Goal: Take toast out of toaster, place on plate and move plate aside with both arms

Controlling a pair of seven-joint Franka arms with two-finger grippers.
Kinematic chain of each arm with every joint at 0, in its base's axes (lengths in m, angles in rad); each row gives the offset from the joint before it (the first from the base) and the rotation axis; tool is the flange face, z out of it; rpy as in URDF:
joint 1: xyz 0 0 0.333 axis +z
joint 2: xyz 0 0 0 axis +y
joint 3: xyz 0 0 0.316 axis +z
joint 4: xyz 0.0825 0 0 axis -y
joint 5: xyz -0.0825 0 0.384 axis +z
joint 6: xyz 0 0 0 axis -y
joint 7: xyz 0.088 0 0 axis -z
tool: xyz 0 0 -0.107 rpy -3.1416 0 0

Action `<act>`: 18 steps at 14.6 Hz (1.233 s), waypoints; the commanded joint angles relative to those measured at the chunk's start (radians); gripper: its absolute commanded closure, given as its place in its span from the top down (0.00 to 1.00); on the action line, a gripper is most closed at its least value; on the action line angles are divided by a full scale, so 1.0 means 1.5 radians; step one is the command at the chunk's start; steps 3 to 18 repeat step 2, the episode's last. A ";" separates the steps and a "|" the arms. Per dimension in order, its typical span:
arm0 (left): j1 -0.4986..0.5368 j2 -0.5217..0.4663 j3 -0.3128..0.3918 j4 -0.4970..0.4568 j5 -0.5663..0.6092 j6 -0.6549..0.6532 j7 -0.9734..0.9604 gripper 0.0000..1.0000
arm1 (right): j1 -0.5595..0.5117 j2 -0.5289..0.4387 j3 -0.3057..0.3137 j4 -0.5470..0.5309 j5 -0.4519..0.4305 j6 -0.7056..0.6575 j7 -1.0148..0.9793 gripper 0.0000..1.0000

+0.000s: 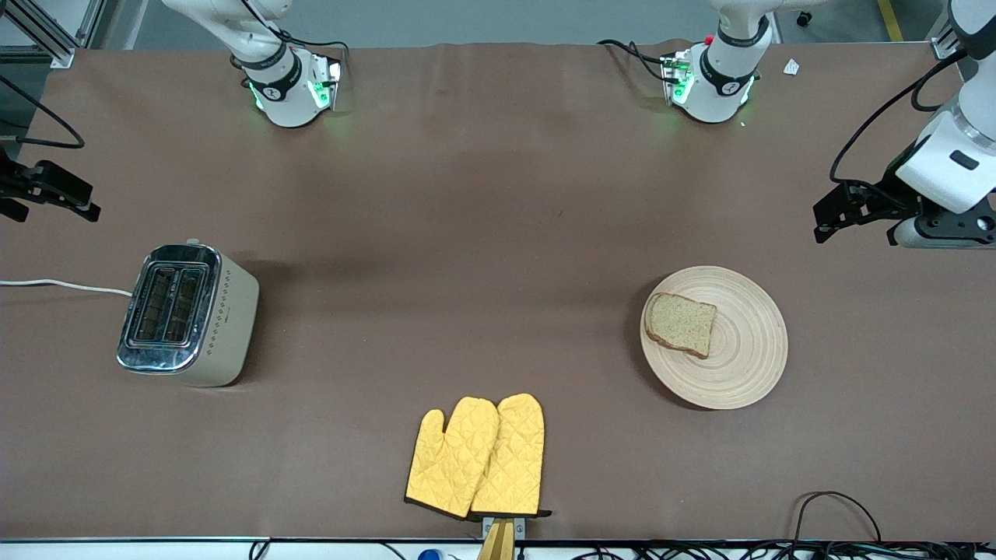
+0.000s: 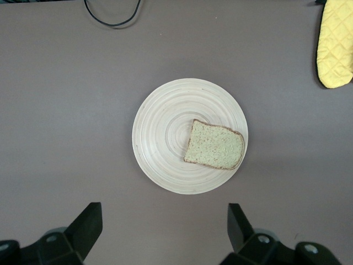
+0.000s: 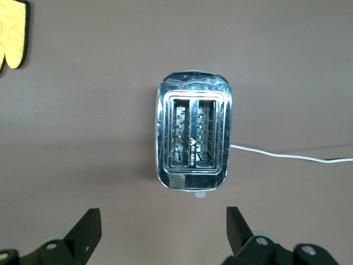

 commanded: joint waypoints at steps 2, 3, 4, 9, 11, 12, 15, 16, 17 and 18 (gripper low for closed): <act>0.004 0.012 0.000 0.024 0.014 -0.011 0.002 1.00 | 0.022 0.001 -0.028 0.011 -0.007 -0.005 0.006 1.00; 0.004 0.012 0.000 0.024 0.014 -0.011 0.002 1.00 | 0.022 0.001 -0.028 0.011 -0.007 -0.005 0.006 1.00; 0.004 0.012 0.000 0.024 0.014 -0.011 0.002 1.00 | 0.022 0.001 -0.028 0.011 -0.007 -0.005 0.006 1.00; 0.004 0.012 0.000 0.024 0.014 -0.011 0.002 1.00 | 0.022 0.001 -0.028 0.011 -0.007 -0.005 0.006 1.00; 0.004 0.012 0.000 0.024 0.014 -0.011 0.002 1.00 | 0.022 0.001 -0.028 0.011 -0.007 -0.005 0.006 1.00; 0.004 0.012 0.000 0.024 0.014 -0.011 0.002 1.00 | 0.022 0.001 -0.028 0.011 -0.007 -0.005 0.006 1.00; 0.004 0.012 0.000 0.024 0.014 -0.011 0.002 1.00 | 0.022 0.001 -0.028 0.011 -0.007 -0.005 0.006 1.00; 0.004 0.012 0.000 0.024 0.014 -0.011 0.002 1.00 | 0.022 0.001 -0.028 0.011 -0.007 -0.005 0.006 1.00; 0.004 0.012 0.000 0.024 0.014 -0.011 0.002 1.00 | 0.022 0.001 -0.028 0.011 -0.007 -0.005 0.006 1.00; 0.004 0.012 0.000 0.024 0.014 -0.011 0.002 1.00 | 0.022 0.001 -0.028 0.011 -0.007 -0.005 0.006 1.00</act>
